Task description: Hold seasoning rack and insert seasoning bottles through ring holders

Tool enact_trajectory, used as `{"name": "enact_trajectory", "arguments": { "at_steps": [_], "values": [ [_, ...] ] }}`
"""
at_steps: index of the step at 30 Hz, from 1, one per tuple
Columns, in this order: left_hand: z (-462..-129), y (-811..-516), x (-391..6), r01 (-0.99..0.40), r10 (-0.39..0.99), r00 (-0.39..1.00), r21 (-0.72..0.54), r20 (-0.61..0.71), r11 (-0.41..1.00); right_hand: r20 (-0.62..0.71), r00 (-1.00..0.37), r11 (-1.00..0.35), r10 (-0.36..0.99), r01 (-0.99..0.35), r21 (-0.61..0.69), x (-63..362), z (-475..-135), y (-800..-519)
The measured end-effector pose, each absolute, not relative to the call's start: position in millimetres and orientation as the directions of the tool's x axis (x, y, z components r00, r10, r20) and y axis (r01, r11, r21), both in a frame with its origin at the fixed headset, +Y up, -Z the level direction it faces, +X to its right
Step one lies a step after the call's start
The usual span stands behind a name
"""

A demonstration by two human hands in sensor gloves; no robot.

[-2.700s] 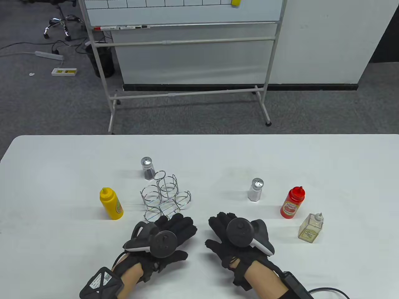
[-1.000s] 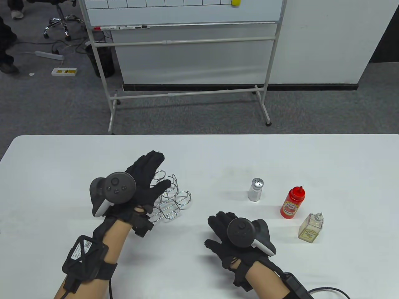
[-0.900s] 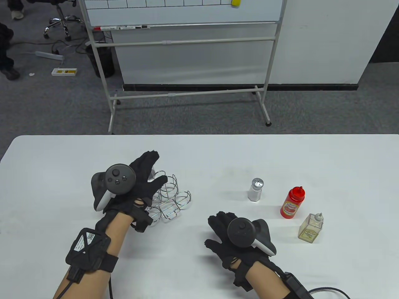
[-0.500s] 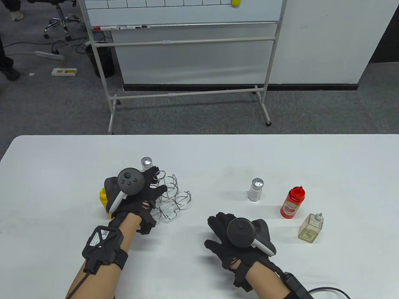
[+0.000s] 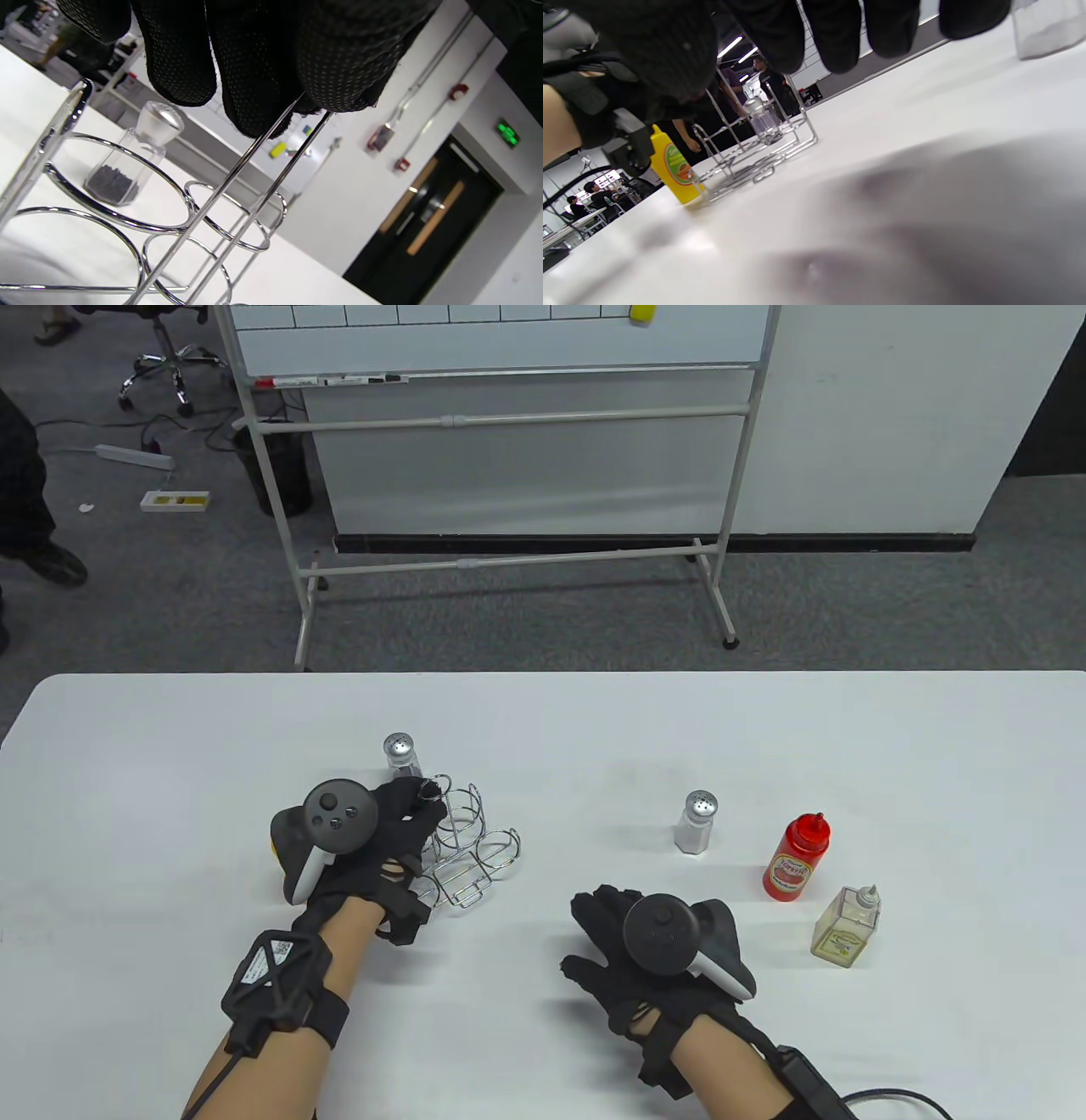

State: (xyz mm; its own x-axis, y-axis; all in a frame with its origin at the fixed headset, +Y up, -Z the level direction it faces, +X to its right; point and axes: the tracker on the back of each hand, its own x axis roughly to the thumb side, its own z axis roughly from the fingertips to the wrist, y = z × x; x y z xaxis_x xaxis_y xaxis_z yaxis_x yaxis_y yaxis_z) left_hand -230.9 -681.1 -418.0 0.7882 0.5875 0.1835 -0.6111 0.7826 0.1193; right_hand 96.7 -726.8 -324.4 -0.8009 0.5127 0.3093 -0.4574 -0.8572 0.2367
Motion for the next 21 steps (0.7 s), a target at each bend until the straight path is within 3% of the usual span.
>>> {"name": "enact_trajectory", "arguments": {
  "at_steps": [13, 21],
  "values": [
    [-372, -669, -213, -0.732, 0.666, 0.649, 0.064, 0.367, 0.678, 0.264, -0.807, -0.849, 0.528, -0.493, 0.189, 109, -325, -716],
    [-347, -680, -179, -0.827, 0.722, 0.523, 0.063, 0.453, 0.559, 0.231, -0.825, -0.856, 0.516, -0.507, 0.104, 120, -318, -698]
  ]
}}
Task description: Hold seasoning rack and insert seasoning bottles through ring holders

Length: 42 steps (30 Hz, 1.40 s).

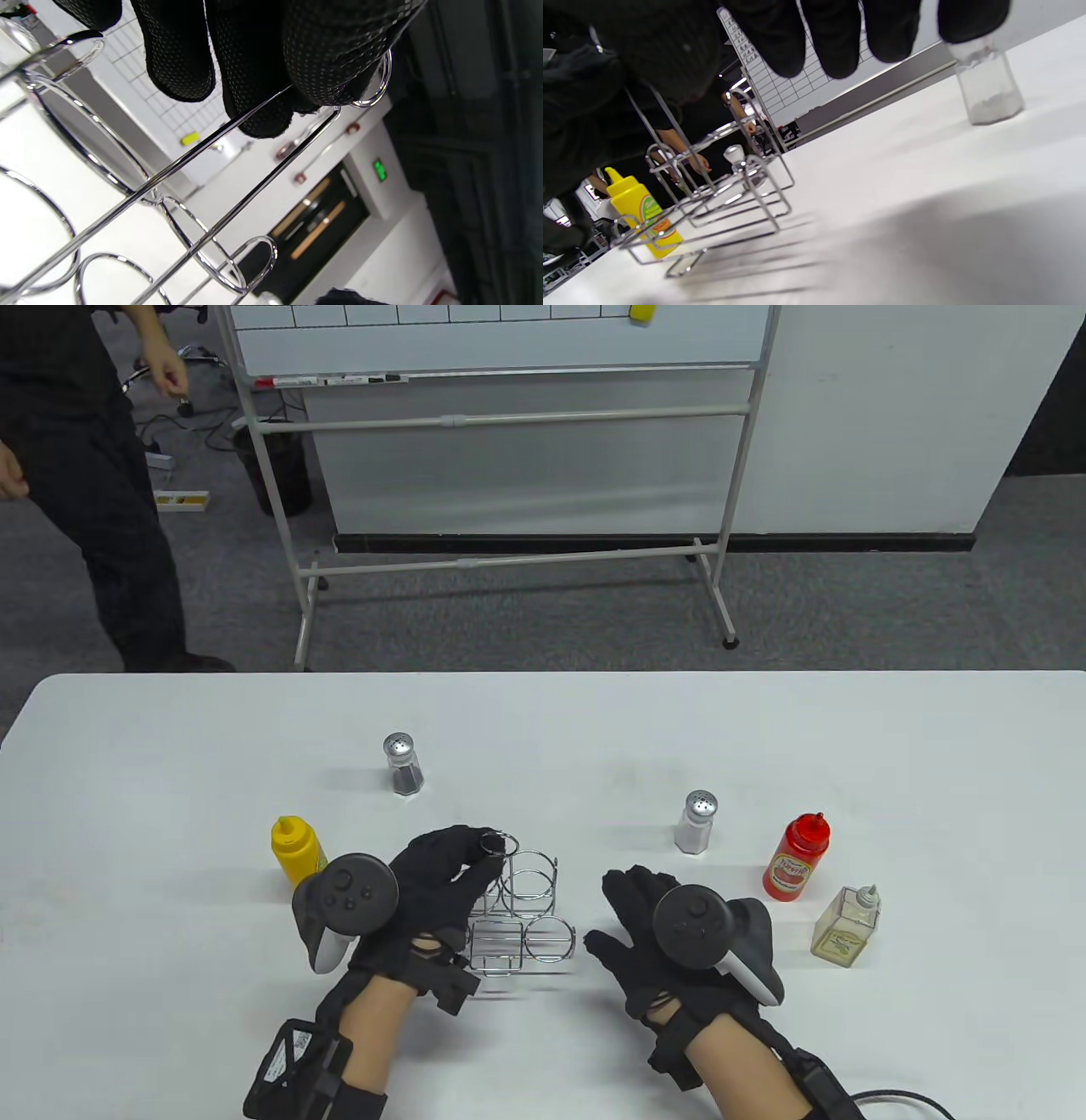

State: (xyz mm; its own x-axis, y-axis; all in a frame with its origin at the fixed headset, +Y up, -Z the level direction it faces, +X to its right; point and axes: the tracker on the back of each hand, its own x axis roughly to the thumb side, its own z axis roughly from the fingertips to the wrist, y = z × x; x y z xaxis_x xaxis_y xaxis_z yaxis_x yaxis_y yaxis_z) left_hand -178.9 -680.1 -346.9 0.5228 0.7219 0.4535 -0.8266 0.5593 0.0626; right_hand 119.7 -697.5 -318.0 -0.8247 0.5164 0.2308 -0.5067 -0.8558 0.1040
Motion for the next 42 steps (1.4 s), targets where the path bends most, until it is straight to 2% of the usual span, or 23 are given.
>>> {"name": "enact_trajectory", "arguments": {
  "at_steps": [8, 13, 16, 18, 20, 22, 24, 28, 36, 40, 42],
  "values": [
    [-330, -694, -163, -0.814, 0.685, 0.515, 0.044, 0.515, 0.579, 0.192, -0.837, -0.858, 0.512, -0.510, 0.063, 132, -317, -690],
    [-328, -695, -161, -0.818, 0.693, 0.494, 0.009, 0.526, 0.576, 0.078, -0.885, -0.880, 0.460, -0.466, -0.096, 158, -309, -660],
    [-328, -694, -160, -0.823, 0.696, 0.482, 0.002, 0.533, 0.568, -0.098, -0.902, -0.866, 0.421, -0.368, -0.337, 202, -300, -635],
    [-326, -692, -159, -0.826, 0.695, 0.477, 0.004, 0.538, 0.564, -0.212, -0.876, -0.853, 0.434, -0.324, -0.409, 228, -296, -630],
    [-325, -692, -158, -0.826, 0.694, 0.475, 0.001, 0.541, 0.564, -0.355, -0.818, -0.858, 0.453, -0.292, -0.422, 262, -295, -633],
    [-325, -692, -157, -0.825, 0.694, 0.475, -0.002, 0.542, 0.565, -0.493, -0.751, -0.890, 0.439, -0.288, -0.354, 293, -297, -645],
    [-325, -692, -157, -0.827, 0.697, 0.470, -0.006, 0.542, 0.563, -0.556, -0.685, -0.882, 0.471, -0.360, -0.303, 316, -300, -661],
    [-324, -693, -155, -0.832, 0.693, 0.461, 0.000, 0.554, 0.554, -0.573, -0.647, -0.861, 0.503, -0.432, -0.269, 326, -308, -679],
    [-323, -693, -154, -0.834, 0.696, 0.458, -0.005, 0.553, 0.552, -0.552, -0.714, -0.901, 0.431, -0.311, -0.301, 308, -317, -685],
    [-323, -693, -154, -0.836, 0.696, 0.454, -0.004, 0.556, 0.549, -0.490, -0.779, -0.913, 0.391, -0.262, -0.311, 283, -311, -663],
    [-323, -692, -154, -0.835, 0.693, 0.455, -0.003, 0.558, 0.550, -0.364, -0.835, -0.884, 0.413, -0.270, -0.383, 257, -298, -633]
  ]
}}
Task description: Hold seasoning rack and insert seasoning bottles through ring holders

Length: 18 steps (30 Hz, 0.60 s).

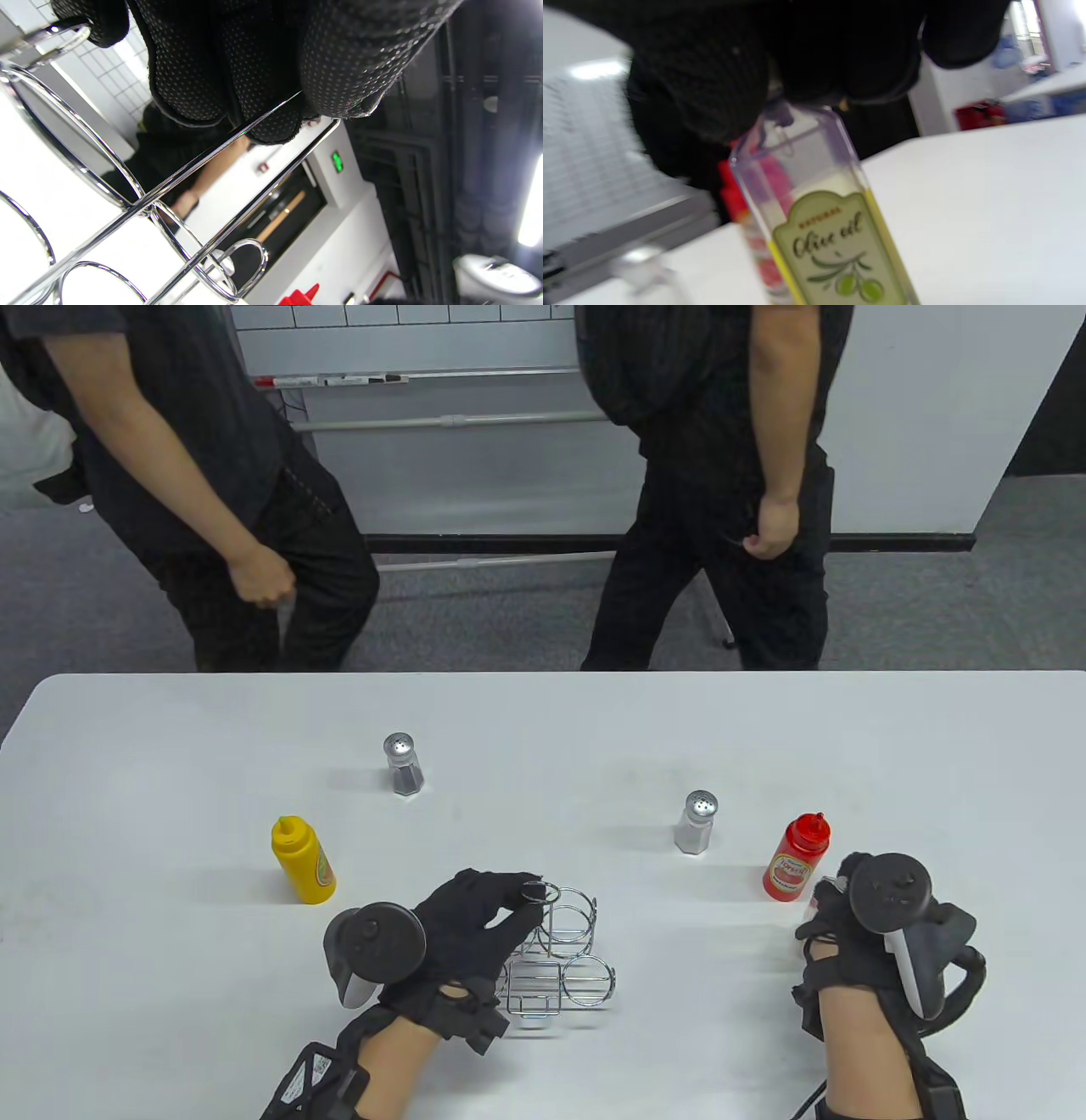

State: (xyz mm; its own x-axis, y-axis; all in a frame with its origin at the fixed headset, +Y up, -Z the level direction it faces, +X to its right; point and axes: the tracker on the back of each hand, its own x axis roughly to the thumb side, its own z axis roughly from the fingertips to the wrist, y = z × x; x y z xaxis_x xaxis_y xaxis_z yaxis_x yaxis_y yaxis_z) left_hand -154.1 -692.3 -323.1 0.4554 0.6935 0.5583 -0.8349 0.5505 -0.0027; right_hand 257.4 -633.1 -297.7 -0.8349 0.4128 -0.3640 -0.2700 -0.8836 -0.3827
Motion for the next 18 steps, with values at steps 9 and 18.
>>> {"name": "enact_trajectory", "arguments": {
  "at_steps": [9, 18],
  "values": [
    [-324, -694, -153, -0.834, 0.693, 0.457, -0.001, 0.557, 0.551, 0.413, -0.761, -0.660, 0.501, -0.644, -0.387, 152, -250, -588],
    [-323, -695, -151, -0.836, 0.697, 0.457, -0.001, 0.552, 0.549, 0.478, -0.741, -0.746, 0.471, -0.624, -0.232, 100, -259, -630]
  ]
}}
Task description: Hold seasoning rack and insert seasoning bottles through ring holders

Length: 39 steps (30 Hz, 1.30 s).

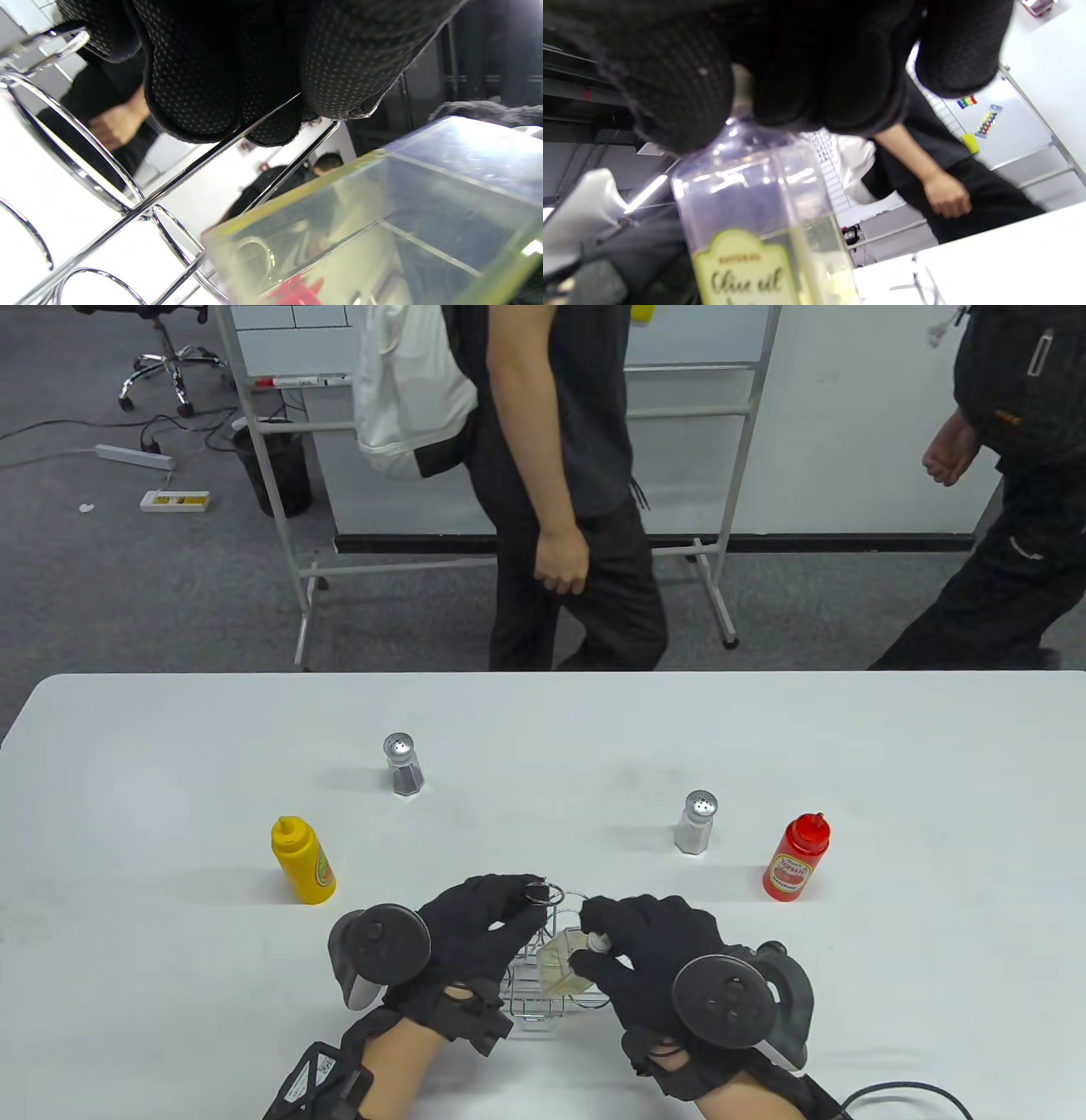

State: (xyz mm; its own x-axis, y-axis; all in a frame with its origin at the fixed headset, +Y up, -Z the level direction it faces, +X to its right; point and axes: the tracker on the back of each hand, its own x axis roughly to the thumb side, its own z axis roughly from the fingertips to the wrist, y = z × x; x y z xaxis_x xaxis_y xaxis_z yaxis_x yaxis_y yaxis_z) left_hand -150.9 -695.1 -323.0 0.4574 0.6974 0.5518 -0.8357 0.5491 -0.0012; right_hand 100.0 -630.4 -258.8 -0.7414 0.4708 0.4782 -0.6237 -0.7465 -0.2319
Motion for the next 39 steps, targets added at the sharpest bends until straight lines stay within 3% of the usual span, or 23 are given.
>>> {"name": "enact_trajectory", "arguments": {
  "at_steps": [16, 24, 28, 31, 35, 37, 39],
  "values": [
    [-321, -695, -148, -0.862, 0.713, 0.416, -0.005, 0.564, 0.507, 0.487, -0.787, -0.810, 0.378, -0.536, -0.238, 70, -260, -664],
    [-319, -693, -149, -0.869, 0.708, 0.409, 0.009, 0.575, 0.494, 0.492, -0.751, -0.761, 0.440, -0.603, -0.239, 79, -259, -656],
    [-319, -692, -151, -0.868, 0.702, 0.413, 0.018, 0.580, 0.496, 0.422, -0.768, -0.687, 0.482, -0.630, -0.362, 118, -268, -638],
    [-319, -692, -151, -0.865, 0.702, 0.417, 0.016, 0.577, 0.501, 0.266, -0.777, -0.625, 0.570, -0.620, -0.474, 168, -287, -639],
    [-319, -693, -150, -0.862, 0.702, 0.424, 0.018, 0.572, 0.506, -0.038, -0.804, -0.719, 0.594, -0.509, -0.473, 241, -316, -667],
    [-319, -694, -149, -0.859, 0.700, 0.427, 0.016, 0.572, 0.512, -0.125, -0.737, -0.698, 0.665, -0.552, -0.456, 273, -327, -688],
    [-319, -694, -149, -0.857, 0.698, 0.429, 0.013, 0.574, 0.516, -0.132, -0.625, -0.604, 0.769, -0.643, -0.471, 294, -337, -704]
  ]
}}
